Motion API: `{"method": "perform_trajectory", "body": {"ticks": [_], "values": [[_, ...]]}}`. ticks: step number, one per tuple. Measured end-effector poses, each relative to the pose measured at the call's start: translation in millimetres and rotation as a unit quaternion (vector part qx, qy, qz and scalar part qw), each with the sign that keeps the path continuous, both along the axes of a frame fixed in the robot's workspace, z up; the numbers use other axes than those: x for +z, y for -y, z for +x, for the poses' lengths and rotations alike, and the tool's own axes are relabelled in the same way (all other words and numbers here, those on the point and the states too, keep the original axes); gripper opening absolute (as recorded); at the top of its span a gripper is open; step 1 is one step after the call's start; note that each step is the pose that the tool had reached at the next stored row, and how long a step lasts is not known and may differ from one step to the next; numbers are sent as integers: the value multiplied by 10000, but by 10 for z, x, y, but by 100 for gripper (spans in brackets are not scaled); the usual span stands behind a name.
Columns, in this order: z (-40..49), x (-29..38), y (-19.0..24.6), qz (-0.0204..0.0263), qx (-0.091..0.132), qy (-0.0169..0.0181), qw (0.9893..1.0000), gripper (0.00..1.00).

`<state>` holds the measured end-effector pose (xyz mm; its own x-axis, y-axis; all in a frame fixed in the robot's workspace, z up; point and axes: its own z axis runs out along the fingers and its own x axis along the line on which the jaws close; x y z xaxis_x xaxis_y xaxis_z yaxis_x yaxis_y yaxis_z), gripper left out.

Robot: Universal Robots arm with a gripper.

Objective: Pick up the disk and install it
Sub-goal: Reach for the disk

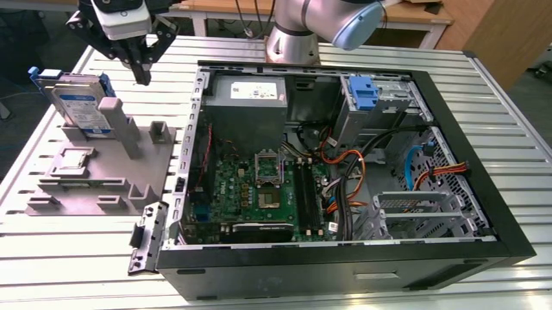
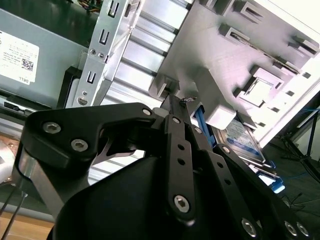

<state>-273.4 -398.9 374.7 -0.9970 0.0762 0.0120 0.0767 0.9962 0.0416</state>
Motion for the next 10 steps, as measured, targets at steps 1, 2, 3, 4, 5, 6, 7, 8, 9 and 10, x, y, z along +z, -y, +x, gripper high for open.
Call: {"method": "perform_trajectory", "body": {"ticks": [1, 2, 3, 4, 5, 6, 7, 8, 9, 10], "values": [[-7, -1, 0, 0, 0, 0, 10000, 10], [-14, -2, 0, 0, 0, -1, 10000, 10], [-21, -3, 0, 0, 0, -1, 10000, 10], [-27, -4, 0, 0, 0, -1, 10000, 10], [-34, -4, 0, 0, 0, -1, 10000, 10], [-40, -5, 0, 0, 0, -2, 10000, 10], [-46, -6, 0, 0, 0, -2, 10000, 10], [-52, -7, 0, 0, 0, -3, 10000, 10], [-58, -7, 0, 0, 0, -3, 10000, 10], [-64, -8, 0, 0, 0, -3, 10000, 10]]}}
